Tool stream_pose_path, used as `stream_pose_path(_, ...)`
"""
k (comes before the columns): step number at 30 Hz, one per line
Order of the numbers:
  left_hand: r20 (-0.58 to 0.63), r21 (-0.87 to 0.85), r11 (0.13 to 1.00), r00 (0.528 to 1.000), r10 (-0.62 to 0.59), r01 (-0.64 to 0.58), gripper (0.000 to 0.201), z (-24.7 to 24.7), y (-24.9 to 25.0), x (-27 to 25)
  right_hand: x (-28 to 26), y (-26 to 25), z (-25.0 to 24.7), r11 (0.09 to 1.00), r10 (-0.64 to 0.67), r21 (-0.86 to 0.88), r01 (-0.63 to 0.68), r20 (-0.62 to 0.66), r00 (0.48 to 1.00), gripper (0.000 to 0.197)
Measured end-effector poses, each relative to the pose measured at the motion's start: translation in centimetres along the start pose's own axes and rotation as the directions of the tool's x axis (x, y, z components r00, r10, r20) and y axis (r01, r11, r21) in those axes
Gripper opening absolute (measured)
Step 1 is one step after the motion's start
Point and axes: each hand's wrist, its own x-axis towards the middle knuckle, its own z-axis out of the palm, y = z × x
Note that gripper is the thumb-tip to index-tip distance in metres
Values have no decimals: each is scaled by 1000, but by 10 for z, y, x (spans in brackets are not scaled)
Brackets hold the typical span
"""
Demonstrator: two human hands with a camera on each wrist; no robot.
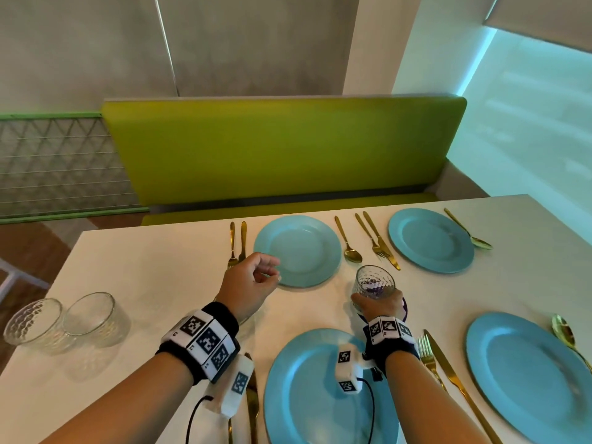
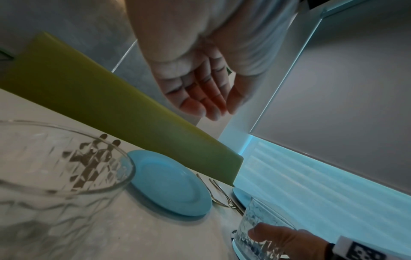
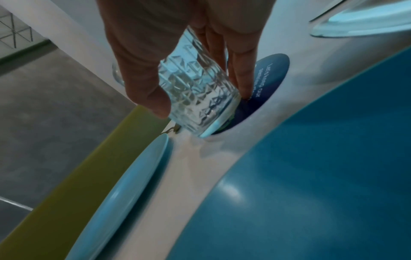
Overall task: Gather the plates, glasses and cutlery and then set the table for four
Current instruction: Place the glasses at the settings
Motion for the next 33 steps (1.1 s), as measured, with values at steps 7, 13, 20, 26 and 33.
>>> stream_pose_path(7, -28, 25, 1000, 999, -18, 18, 18, -11, -10, -9, -7, 6, 2, 999, 7, 39, -7, 11, 1000, 80)
stream_pose_path(13, -32, 0, 999, 999, -37, 37, 18, -37, -23, -21, -31, -5, 3, 999, -19, 38, 21, -50, 999, 108)
stream_pose_path(20, -117, -41, 999, 992, -39, 34, 19, -101, -45, -40, -126, -69, 30, 946, -325, -68, 318, -219, 920, 104)
stream_pose_path(26, -193, -72, 991, 973, -124, 112, 13, -172, -88, -67, -238, -99, 115, 769, -638, -13, 639, -90, 765, 94)
stream_pose_path(33, -93, 109, 776, 784, -614, 621, 36, -242, -195, -94, -288, -63, 253, 857, -326, -153, 491, 577, 749, 91)
